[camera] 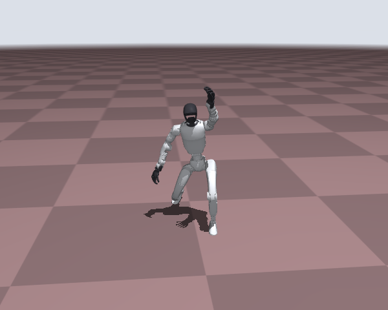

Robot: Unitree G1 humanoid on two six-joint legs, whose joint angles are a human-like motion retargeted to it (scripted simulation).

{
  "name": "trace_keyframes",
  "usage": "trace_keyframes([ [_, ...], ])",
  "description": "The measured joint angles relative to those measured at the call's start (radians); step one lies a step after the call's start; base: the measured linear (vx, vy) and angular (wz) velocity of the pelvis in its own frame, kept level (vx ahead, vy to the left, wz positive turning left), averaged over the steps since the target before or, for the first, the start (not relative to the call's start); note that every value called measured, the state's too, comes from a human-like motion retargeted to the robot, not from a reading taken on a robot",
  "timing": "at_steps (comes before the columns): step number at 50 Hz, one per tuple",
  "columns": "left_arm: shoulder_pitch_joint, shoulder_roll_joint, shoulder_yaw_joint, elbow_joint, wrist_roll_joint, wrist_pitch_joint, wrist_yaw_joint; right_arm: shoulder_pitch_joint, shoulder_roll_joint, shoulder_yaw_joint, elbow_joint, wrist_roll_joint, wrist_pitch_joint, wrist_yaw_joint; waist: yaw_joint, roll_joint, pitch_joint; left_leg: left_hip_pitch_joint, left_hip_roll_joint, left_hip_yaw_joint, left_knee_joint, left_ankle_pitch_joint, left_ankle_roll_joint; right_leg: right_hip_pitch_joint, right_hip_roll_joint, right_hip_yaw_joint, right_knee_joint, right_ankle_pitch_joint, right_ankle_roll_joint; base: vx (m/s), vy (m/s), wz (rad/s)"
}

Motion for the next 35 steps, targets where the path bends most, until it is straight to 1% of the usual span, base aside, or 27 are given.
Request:
trace_keyframes([
  [3, 0.148, 0.113, 0.020, -0.253, -0.043, -0.051, 0.029, -0.202, 0.144, 0.053, 0.093, 0.077, 0.020, -0.100, -0.003, -0.006, 0.016, -0.061, 0.024, -0.016, 0.106, -0.011, -0.017, 0.004, -0.018, -0.033, 0.072, -0.049, -0.008, 0.08, -0.04, 0.06],
  [5, 0.327, 0.215, 0.067, -0.502, -0.055, -0.077, 0.015, -0.322, 0.237, 0.047, 0.058, 0.155, 0.011, -0.169, -0.004, -0.027, 0.022, -0.047, 0.033, -0.018, 0.112, -0.011, -0.040, 0.065, -0.014, -0.082, 0.008, -0.048, -0.006, 0.22, -0.10, 0.05],
  [6, 0.463, 0.276, 0.111, -0.651, -0.037, -0.090, 0.006, -0.367, 0.277, 0.010, 0.001, 0.201, -0.007, -0.206, 0.008, -0.048, 0.013, -0.021, 0.036, -0.009, 0.082, -0.005, -0.046, 0.085, -0.007, -0.088, -0.047, -0.017, -0.005, 0.28, -0.11, -0.17],
  [8, 0.825, 0.381, 0.258, -0.935, 0.053, -0.104, -0.009, -0.425, 0.340, -0.090, -0.148, 0.269, -0.060, -0.286, 0.052, -0.090, -0.021, 0.054, 0.036, 0.010, -0.018, 0.022, -0.046, 0.115, 0.018, -0.090, -0.175, 0.098, -0.004, 0.34, -0.11, -0.32],
  [10, 1.368, 0.393, 0.542, -1.139, 0.218, -0.100, -0.025, -0.435, 0.349, -0.197, -0.327, 0.258, -0.127, -0.380, 0.123, -0.094, -0.069, 0.175, 0.026, 0.015, -0.193, 0.081, -0.031, 0.144, 0.072, -0.089, -0.332, 0.326, 0.003, 0.38, -0.10, -0.31],
  [12, 1.919, 0.262, 0.799, -1.175, 0.389, -0.092, -0.067, -0.450, 0.299, -0.257, -0.477, 0.200, -0.186, -0.477, 0.191, -0.050, -0.115, 0.354, 0.013, -0.014, -0.478, 0.195, -0.034, 0.169, 0.167, -0.075, -0.495, 0.618, 0.034, 0.36, -0.11, -0.21],
  [13, 2.133, 0.175, 0.875, -1.127, 0.467, -0.083, -0.100, -0.477, 0.272, -0.270, -0.531, 0.189, -0.214, -0.525, 0.215, -0.024, -0.135, 0.461, 0.012, -0.040, -0.663, 0.279, -0.052, 0.174, 0.228, -0.054, -0.570, 0.732, 0.060, 0.31, -0.15, -0.17],
  [14, 2.301, 0.089, 0.921, -1.036, 0.540, -0.070, -0.139, -0.505, 0.246, -0.277, -0.583, 0.201, -0.247, -0.551, 0.234, 0.002, -0.155, 0.577, 0.025, -0.062, -0.863, 0.371, -0.082, 0.171, 0.296, -0.024, -0.633, 0.788, 0.081, 0.28, -0.16, -0.17],
  [15, 2.447, 0.002, 0.951, -0.921, 0.611, -0.055, -0.182, -0.533, 0.221, -0.280, -0.633, 0.226, -0.283, -0.566, 0.250, 0.029, -0.177, 0.698, 0.045, -0.083, -1.069, 0.466, -0.118, 0.165, 0.366, 0.010, -0.690, 0.815, 0.101, 0.23, -0.04, 0.22],
  [16, 2.529, -0.086, 0.966, -0.750, 0.667, -0.026, -0.216, -0.593, 0.187, -0.269, -0.658, 0.247, -0.296, -0.605, 0.234, 0.034, -0.182, 0.781, 0.026, -0.071, -1.194, 0.492, -0.118, 0.139, 0.377, -0.003, -0.708, 0.779, 0.121, 0.18, 0.02, 0.55],
  [17, 2.593, -0.170, 0.978, -0.562, 0.714, 0.011, -0.258, -0.665, 0.145, -0.247, -0.674, 0.241, -0.292, -0.599, 0.218, 0.038, -0.187, 0.849, 0.023, -0.061, -1.289, 0.494, -0.118, 0.102, 0.394, -0.030, -0.730, 0.746, 0.128, 0.12, -0.06, 0.71],
  [18, 2.617, -0.243, 0.986, -0.342, 0.740, 0.061, -0.317, -0.764, 0.088, -0.203, -0.669, 0.178, -0.253, -0.503, 0.206, 0.039, -0.193, 0.888, 0.052, -0.055, -1.322, 0.450, -0.118, 0.047, 0.425, -0.085, -0.761, 0.719, 0.107, 0.07, -0.21, 0.60],
  [19, 2.611, -0.314, 1.019, -0.080, 0.825, 0.076, -0.331, -0.893, -0.007, -0.141, -0.611, -0.184, -0.021, -0.623, 0.191, 0.027, -0.198, 0.919, 0.054, -0.048, -1.323, 0.403, -0.110, -0.011, 0.430, -0.151, -0.785, 0.691, 0.103, 0.02, -0.29, 0.63],
  [20, 2.589, -0.384, 1.064, 0.203, 0.939, 0.073, -0.322, -1.038, -0.122, -0.070, -0.526, -0.696, 0.307, -0.852, 0.176, 0.008, -0.203, 0.946, 0.042, -0.040, -1.308, 0.353, -0.098, -0.071, 0.423, -0.221, -0.806, 0.663, 0.106, -0.03, -0.21, 1.00],
  [21, 2.584, -0.410, 1.039, 0.348, 0.992, 0.084, -0.396, -1.219, -0.180, 0.029, -0.503, -0.771, 0.335, -0.747, 0.137, -0.012, -0.160, 0.969, 0.019, -0.049, -1.262, 0.323, -0.095, -0.110, 0.412, -0.290, -0.858, 0.659, 0.114, -0.06, -0.18, 1.27],
  [22, 2.600, -0.444, 1.006, 0.461, 1.053, 0.087, -0.441, -1.362, -0.208, 0.098, -0.505, -0.726, 0.293, -0.679, 0.097, -0.028, -0.135, 0.987, -0.004, -0.062, -1.209, 0.294, -0.095, -0.153, 0.401, -0.354, -0.909, 0.657, 0.127, -0.06, -0.17, 1.52],
  [23, 2.661, -0.494, 0.954, 0.510, 1.130, 0.079, -0.429, -1.429, -0.173, 0.103, -0.558, -0.438, 0.112, -0.685, 0.056, -0.035, -0.145, 0.994, -0.024, -0.081, -1.140, 0.266, -0.103, -0.203, 0.391, -0.408, -0.958, 0.657, 0.151, -0.07, -0.21, 1.48],
  [24, 2.715, -0.512, 0.856, 0.461, 1.116, 0.064, -0.421, -1.587, -0.190, 0.182, -0.540, -0.344, 0.091, -0.704, 0.024, -0.050, -0.107, 1.005, -0.034, -0.093, -1.065, 0.237, -0.108, -0.257, 0.393, -0.419, -1.000, 0.647, 0.159, -0.10, -0.25, 1.35],
  [25, 2.766, -0.514, 0.735, 0.364, 1.055, 0.047, -0.415, -1.791, -0.234, 0.298, -0.487, -0.348, 0.149, -0.728, -0.002, -0.070, -0.044, 1.018, -0.039, -0.102, -0.987, 0.206, -0.111, -0.313, 0.400, -0.408, -1.039, 0.631, 0.159, -0.08, -0.25, 1.25],
  [26, 2.906, -0.520, 0.713, 0.259, 0.988, 0.037, -0.387, -1.853, -0.263, 0.388, -0.478, -0.416, 0.205, -0.822, -0.021, -0.056, -0.092, 1.028, -0.032, -0.109, -0.915, 0.190, -0.115, -0.383, 0.411, -0.353, -1.043, 0.623, 0.159, -0.05, -0.20, 1.24],
  [27, 2.996, -0.526, 0.701, 0.159, 0.892, 0.032, -0.386, -1.952, -0.287, 0.485, -0.473, -0.358, 0.182, -0.820, -0.040, -0.045, -0.090, 1.047, -0.024, -0.117, -0.847, 0.180, -0.118, -0.447, 0.422, -0.293, -1.036, 0.626, 0.159, -0.02, -0.12, 1.23],
  [28, 2.987, -0.533, 0.712, 0.070, 0.742, 0.038, -0.441, -2.127, -0.298, 0.597, -0.477, -0.048, 0.001, -0.623, -0.058, -0.039, 0.017, 1.086, -0.013, -0.126, -0.790, 0.181, -0.118, -0.496, 0.432, -0.225, -1.007, 0.655, 0.159, -0.04, -0.07, 1.09],
  [29, 3.012, -0.550, 0.740, 0.015, 0.657, 0.045, -0.484, -2.251, -0.319, 0.704, -0.486, 0.147, -0.113, -0.508, -0.065, -0.010, 0.069, 1.124, 0.015, -0.143, -0.749, 0.180, -0.118, -0.551, 0.451, -0.195, -0.945, 0.703, 0.155, -0.04, -0.03, 0.96],
  [30, 3.054, -0.571, 0.777, -0.022, 0.606, 0.053, -0.522, -2.349, -0.345, 0.809, -0.499, 0.285, -0.194, -0.434, -0.067, 0.030, 0.095, 1.161, 0.052, -0.163, -0.716, 0.178, -0.118, -0.608, 0.474, -0.184, -0.866, 0.762, 0.149, -0.02, -0.05, 1.05],
  [32, 3.152, -0.589, 0.815, -0.031, 0.669, 0.065, -0.580, -2.461, -0.407, 0.902, -0.511, 0.295, -0.253, -0.547, -0.075, 0.106, 0.134, 1.302, 0.154, -0.190, -0.758, 0.014, -0.099, -0.749, 0.434, -0.291, -0.446, 0.655, 0.135, -0.05, -0.06, 1.40],
  [33, 3.178, -0.599, 0.818, -0.004, 0.706, 0.083, -0.583, -2.465, -0.428, 0.904, -0.526, 0.234, -0.252, -0.611, -0.092, 0.140, 0.115, 1.330, 0.204, -0.195, -0.775, -0.111, -0.065, -0.817, 0.395, -0.334, -0.279, 0.603, 0.120, -0.19, -0.02, 1.58],
  [35, 3.135, -0.613, 0.750, 0.022, 0.779, 0.113, -0.584, -2.462, -0.444, 0.876, -0.579, 0.117, -0.212, -0.677, -0.130, 0.215, 0.100, 1.284, 0.312, -0.183, -0.751, -0.335, 0.004, -0.937, 0.356, -0.390, -0.115, 0.588, 0.098, -0.35, 0.01, 1.50],
])
